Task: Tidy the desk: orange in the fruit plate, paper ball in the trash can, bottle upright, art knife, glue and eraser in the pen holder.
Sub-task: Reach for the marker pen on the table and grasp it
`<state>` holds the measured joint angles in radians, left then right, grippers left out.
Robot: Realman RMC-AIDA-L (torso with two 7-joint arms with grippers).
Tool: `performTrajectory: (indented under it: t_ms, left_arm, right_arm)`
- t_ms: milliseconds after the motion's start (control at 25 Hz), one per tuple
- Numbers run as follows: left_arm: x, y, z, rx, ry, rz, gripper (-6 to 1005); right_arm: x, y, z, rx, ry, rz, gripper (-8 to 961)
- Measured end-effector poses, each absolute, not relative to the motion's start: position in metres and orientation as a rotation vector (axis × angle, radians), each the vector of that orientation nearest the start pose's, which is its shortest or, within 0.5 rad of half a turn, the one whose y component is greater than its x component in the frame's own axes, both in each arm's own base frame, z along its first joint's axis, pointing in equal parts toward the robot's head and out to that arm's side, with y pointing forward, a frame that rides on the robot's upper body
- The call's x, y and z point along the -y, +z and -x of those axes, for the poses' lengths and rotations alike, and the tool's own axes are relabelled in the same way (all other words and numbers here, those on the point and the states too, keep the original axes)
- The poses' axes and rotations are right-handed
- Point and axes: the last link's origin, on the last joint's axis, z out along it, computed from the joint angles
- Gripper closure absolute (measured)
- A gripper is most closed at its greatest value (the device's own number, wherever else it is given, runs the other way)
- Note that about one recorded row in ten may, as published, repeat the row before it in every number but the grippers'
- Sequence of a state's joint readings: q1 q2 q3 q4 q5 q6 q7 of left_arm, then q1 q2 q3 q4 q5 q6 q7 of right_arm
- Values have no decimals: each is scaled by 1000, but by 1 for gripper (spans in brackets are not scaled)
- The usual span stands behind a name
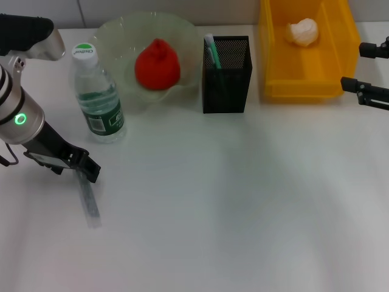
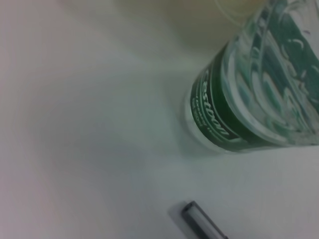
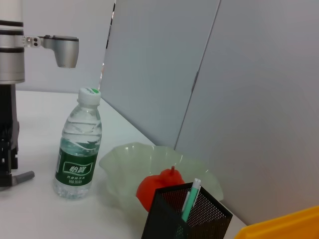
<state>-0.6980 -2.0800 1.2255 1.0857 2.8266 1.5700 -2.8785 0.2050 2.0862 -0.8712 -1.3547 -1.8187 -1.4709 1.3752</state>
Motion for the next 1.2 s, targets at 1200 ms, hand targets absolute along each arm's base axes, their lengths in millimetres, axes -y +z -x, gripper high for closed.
performTrajectory:
  t_ms: [1200]
  left_arm:
    - [-366,-11,227,1359,753,2214,644]
  right_arm:
    - [-309,98,-254,-135,406,2451,308]
